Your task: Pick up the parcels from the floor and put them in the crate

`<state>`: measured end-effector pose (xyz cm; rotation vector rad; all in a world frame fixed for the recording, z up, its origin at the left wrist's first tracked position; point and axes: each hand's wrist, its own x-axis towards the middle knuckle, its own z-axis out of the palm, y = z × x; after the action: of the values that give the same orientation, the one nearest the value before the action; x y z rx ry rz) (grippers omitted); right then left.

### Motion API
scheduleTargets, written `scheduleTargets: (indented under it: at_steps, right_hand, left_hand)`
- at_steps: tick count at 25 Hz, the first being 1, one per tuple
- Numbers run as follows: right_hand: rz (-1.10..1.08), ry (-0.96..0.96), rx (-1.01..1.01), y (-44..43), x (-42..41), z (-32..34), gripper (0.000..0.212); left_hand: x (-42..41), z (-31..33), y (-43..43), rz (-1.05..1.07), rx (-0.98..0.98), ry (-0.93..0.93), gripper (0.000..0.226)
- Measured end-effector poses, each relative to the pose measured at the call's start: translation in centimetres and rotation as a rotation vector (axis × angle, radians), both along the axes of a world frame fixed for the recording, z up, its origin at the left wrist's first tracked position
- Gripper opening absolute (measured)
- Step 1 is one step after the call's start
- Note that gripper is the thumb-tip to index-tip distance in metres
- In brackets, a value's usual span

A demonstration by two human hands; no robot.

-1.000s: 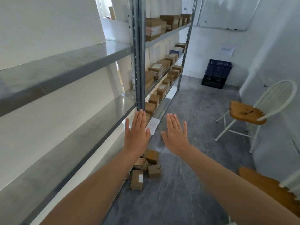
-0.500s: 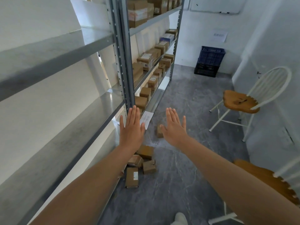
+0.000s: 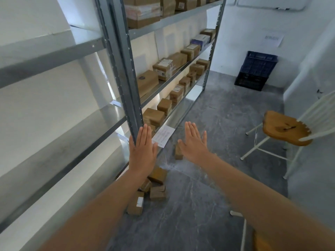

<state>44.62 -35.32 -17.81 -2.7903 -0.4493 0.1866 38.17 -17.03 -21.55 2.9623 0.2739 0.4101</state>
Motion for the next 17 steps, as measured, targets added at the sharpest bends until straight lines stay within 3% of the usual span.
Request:
scheduleTargets:
  at_steps: [5,12,17]
  right_hand:
    - [0.053,0.047,-0.030,-1.2,2.7,-2.0,0.070]
    - [0.106,0.089,-0.055,2.8,7.1,-4.9,0.070]
    - [0.146,0.100,-0.133,4.9,9.9,-7.8,0.070]
  left_hand:
    - [0.8,-1.7,-1.9,0.042,-0.039,0.035,0.061]
    - [4.0,-3.1,2.0,0.112,-0.080,0.104,0.072]
    - [7.9,-6.4,5.1,0.129,-0.137,0.170,0.062]
